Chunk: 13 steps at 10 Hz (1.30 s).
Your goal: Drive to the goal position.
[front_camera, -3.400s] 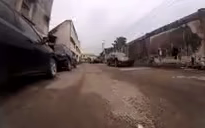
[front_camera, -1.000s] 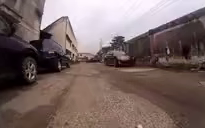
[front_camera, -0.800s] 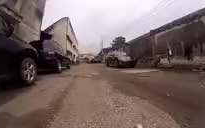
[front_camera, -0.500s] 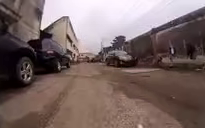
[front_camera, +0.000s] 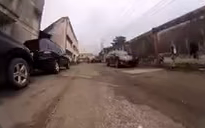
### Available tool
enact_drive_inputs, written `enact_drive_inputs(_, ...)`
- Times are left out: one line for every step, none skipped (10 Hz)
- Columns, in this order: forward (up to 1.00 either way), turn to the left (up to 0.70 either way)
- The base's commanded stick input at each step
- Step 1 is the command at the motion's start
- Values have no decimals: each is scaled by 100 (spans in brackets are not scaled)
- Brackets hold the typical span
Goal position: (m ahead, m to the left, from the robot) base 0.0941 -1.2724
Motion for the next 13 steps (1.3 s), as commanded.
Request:
enact_drive_inputs(50, 0)
enact_drive_inputs(50, 0)
enact_drive_inputs(50, 0)
enact_drive_inputs(50, 0)
enact_drive_inputs(50, 0)
enact_drive_inputs(50, 0)
enact_drive_inputs(50, 0)
enact_drive_inputs(50, 11)
enact_drive_inputs(50, 36)
enact_drive_inputs(50, 46)
enact_drive_inputs(50, 50)
enact_drive_inputs(50, 50)
enact_drive_inputs(50, 50)
